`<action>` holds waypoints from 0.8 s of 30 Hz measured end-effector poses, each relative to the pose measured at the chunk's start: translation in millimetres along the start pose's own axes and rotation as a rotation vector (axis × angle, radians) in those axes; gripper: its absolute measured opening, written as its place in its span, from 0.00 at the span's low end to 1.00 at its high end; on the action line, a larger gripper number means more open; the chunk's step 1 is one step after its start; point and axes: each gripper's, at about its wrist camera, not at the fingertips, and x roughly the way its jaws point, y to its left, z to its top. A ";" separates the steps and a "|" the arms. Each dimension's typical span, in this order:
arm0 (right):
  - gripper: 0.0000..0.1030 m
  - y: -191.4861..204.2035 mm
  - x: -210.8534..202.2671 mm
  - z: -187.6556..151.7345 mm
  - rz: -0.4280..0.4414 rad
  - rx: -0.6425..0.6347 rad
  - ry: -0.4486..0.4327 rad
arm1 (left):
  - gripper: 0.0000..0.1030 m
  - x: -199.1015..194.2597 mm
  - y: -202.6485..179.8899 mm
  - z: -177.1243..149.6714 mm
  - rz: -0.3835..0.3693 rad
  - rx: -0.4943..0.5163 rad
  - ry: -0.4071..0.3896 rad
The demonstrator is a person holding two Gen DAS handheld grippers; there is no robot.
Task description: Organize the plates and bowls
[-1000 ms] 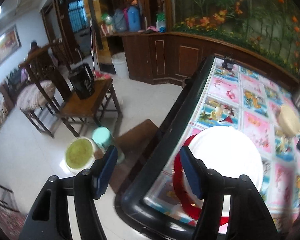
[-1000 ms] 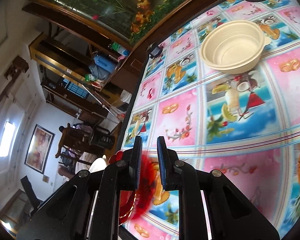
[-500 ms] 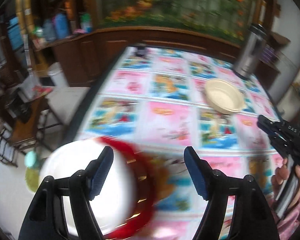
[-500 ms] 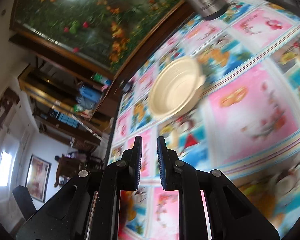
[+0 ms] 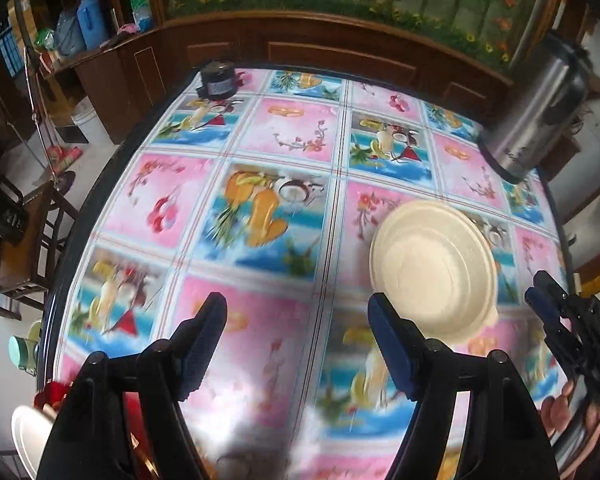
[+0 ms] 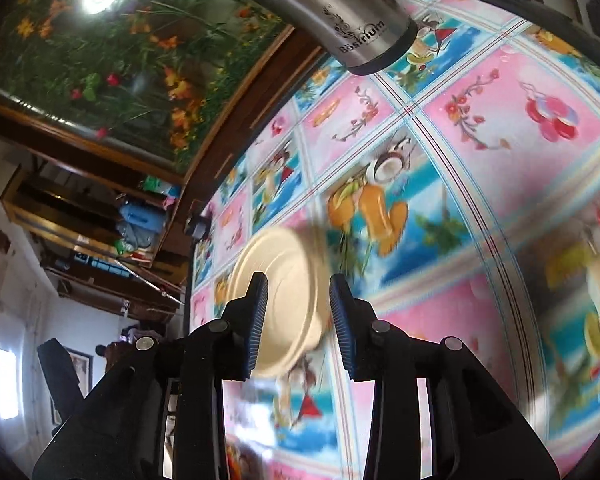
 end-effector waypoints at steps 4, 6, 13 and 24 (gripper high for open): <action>0.31 0.2 24.8 3.1 0.013 -0.002 0.021 | 0.71 20.7 -9.5 13.2 -0.025 -0.031 0.017; 0.31 -1.6 35.2 -0.2 -0.004 -0.031 0.031 | 0.71 31.5 -12.1 16.5 -0.025 -0.044 0.022; 0.31 -13.4 41.9 2.8 -0.014 -0.028 0.042 | 0.71 58.2 -23.4 22.7 -0.106 -0.084 0.059; 0.31 -8.5 52.8 -0.4 -0.008 -0.046 0.079 | 0.69 68.6 -40.5 16.6 -0.123 -0.065 0.057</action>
